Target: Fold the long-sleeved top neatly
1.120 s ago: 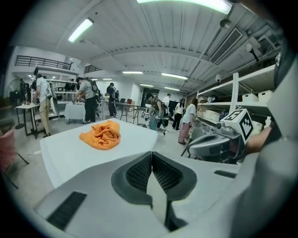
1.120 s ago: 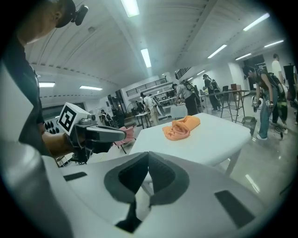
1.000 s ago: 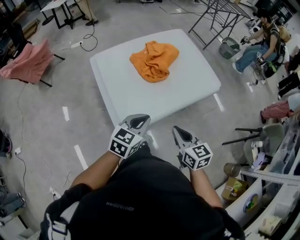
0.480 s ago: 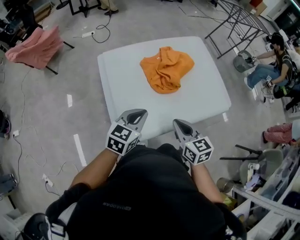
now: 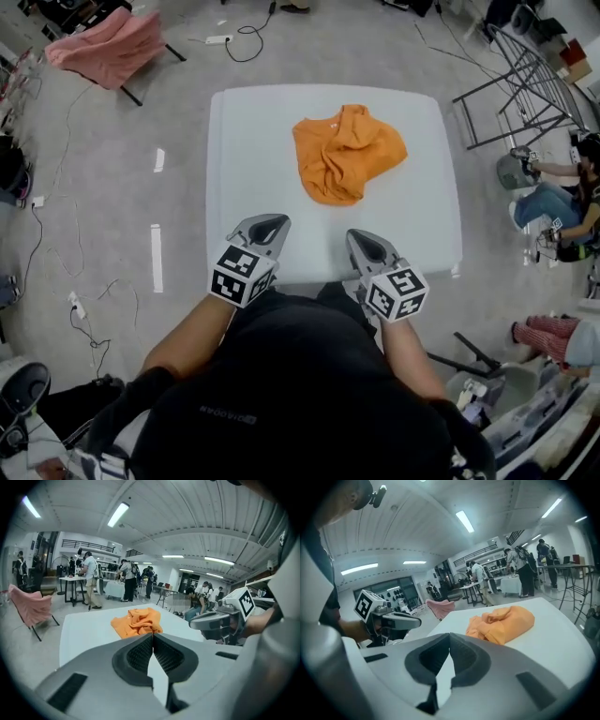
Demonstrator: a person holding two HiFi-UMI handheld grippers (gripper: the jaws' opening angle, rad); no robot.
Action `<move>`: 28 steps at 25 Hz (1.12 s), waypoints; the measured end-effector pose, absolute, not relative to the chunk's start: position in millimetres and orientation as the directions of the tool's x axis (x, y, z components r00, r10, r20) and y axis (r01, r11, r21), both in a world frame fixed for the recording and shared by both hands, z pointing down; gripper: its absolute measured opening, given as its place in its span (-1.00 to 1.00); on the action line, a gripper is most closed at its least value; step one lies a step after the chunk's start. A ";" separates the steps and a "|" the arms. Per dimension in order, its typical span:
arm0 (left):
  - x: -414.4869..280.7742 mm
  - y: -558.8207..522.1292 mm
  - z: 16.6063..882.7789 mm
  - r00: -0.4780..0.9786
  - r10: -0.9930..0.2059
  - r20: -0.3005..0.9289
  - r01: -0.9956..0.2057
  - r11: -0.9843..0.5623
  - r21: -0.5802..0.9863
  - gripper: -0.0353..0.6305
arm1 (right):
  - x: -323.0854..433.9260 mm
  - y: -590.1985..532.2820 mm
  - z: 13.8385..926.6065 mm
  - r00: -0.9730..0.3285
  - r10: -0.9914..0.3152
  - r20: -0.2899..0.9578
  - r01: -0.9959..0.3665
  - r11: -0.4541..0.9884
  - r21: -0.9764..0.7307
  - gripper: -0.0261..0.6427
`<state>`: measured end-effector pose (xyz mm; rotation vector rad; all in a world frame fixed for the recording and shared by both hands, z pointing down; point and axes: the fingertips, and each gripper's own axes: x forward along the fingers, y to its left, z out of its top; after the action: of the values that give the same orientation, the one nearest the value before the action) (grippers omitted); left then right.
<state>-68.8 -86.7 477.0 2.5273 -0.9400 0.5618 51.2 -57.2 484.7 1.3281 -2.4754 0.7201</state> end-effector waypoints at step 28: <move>-73.6 -83.1 509.0 0.439 -0.664 0.605 -0.886 -0.431 0.170 -0.88 | 54.7 -180.5 533.4 -0.578 -0.535 0.616 -0.676 0.737 0.006 -0.42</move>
<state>-73.6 -83.1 509.0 2.2274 -1.3036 0.6327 54.7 -180.5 533.4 0.9104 -2.3331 0.3059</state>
